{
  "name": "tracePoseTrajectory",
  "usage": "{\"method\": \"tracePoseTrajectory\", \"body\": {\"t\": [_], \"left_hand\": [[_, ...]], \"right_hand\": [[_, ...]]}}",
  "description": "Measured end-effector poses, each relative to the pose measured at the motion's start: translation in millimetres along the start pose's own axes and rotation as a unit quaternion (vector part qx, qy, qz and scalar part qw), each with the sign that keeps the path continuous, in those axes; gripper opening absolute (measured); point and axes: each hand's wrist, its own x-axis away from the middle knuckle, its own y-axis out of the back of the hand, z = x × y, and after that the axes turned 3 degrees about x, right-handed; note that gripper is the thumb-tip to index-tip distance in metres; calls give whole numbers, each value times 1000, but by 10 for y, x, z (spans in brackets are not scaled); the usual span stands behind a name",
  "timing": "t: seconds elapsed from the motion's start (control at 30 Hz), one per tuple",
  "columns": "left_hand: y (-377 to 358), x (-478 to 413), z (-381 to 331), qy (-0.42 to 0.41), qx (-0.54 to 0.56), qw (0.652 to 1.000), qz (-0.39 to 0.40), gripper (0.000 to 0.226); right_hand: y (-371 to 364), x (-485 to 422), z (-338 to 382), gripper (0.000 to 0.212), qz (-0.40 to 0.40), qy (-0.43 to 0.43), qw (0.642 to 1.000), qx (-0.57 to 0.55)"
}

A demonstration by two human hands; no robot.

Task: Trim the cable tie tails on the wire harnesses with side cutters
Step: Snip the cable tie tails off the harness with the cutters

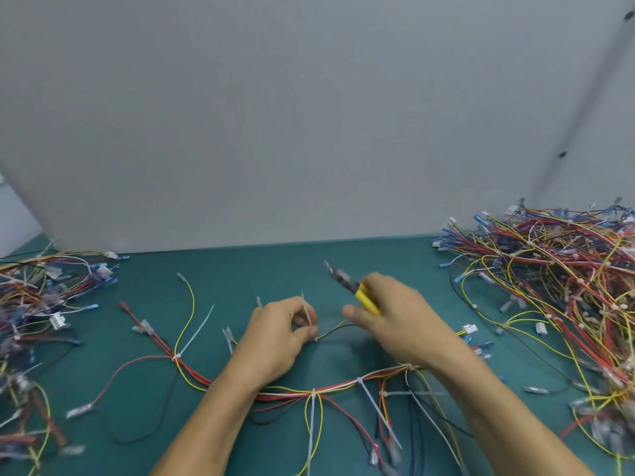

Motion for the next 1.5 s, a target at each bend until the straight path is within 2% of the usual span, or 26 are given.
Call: {"method": "tracePoseTrajectory", "body": {"t": [0.07,0.13,0.23,0.37,0.63,0.77,0.97,1.5], "left_hand": [[-11,-3,-1,3,-3,1000,6,19],[9,-19,0,4,-4,1000,8,18],[46,-27,-4,0,-11,1000,15,17],[49,-2,15,-4,-13,1000,20,16],[29,-1,47,4,8,1000,6,19],[22,-6,66,14,27,1000,2,22],[26,-4,70,19,40,999,4,22],[34,2,47,29,47,999,3,22]], "right_hand": [[140,30,58,15,-94,28,995,-1],[257,84,66,7,-125,41,987,91],[292,154,32,13,-57,40,963,262],[162,155,41,10,-5,60,944,325],[-108,136,80,17,23,80,936,343],[-85,117,53,13,29,62,941,333],[-75,102,20,19,23,54,940,335],[-179,55,-23,14,29,96,939,328]]}}
